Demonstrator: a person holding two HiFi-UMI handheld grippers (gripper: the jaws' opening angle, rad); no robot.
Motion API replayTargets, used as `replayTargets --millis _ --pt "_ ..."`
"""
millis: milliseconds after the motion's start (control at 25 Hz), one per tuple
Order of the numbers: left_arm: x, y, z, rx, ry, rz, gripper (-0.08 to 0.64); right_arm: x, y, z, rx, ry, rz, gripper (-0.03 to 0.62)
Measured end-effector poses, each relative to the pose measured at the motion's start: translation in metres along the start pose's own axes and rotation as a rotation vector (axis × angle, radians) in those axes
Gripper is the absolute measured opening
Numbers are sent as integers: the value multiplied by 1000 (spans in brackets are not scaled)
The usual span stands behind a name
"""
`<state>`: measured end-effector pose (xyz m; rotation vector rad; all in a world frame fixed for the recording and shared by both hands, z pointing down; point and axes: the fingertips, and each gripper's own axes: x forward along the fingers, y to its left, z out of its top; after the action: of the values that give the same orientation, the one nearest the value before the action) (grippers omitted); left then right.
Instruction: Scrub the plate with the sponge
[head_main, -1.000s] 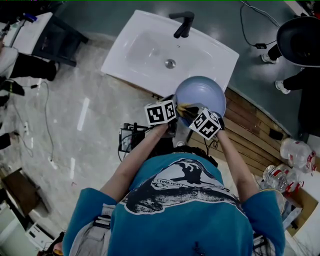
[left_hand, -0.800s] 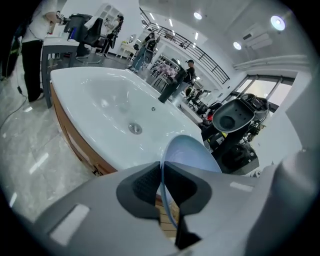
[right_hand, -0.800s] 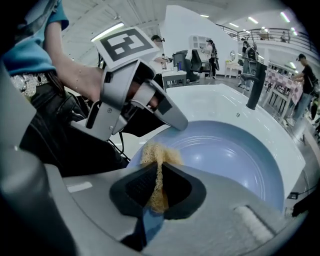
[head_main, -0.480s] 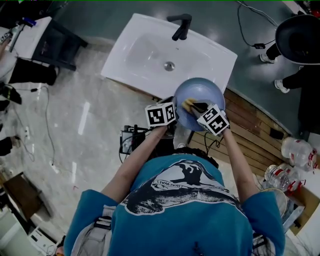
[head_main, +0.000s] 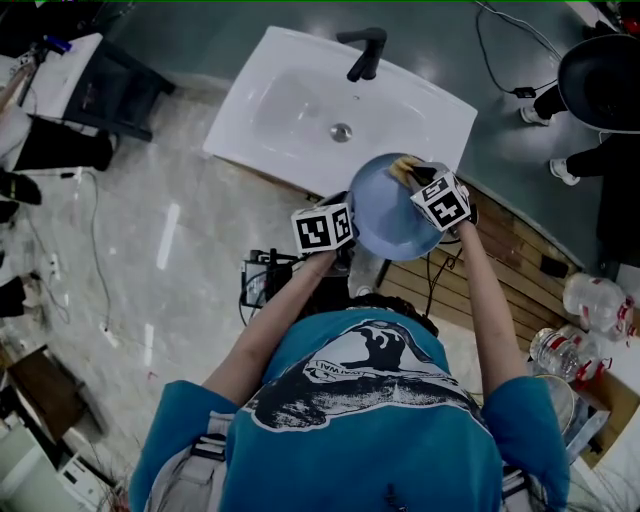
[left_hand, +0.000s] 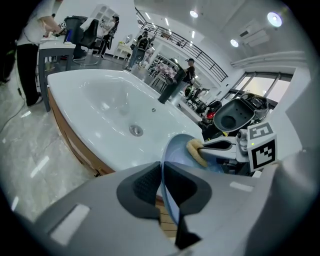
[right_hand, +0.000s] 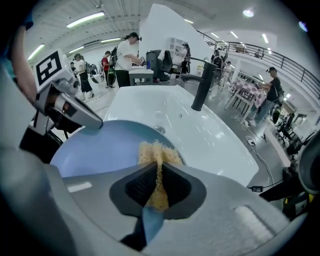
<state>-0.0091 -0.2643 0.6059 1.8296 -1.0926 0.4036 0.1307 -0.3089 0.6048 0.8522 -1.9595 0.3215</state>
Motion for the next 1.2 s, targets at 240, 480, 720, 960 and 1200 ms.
replayTargets --millis 240,480,720,960,1200 --pt "-1 6 5 -43 -35 23 41 8 8 3 49 3 -20 32" --pt "-1 8 9 -73 -64 41 43 2 34 2 51 -5 16 31" --pt "-1 8 11 -87 -84 49 48 -12 80 -6 46 -25 84 31" --pt "-1 8 12 -88 -88 50 49 -26 124 -19 -25 -15 150 31" --pt "0 8 14 -79 -95 53 49 -37 157 -35 -88 39 287 31"
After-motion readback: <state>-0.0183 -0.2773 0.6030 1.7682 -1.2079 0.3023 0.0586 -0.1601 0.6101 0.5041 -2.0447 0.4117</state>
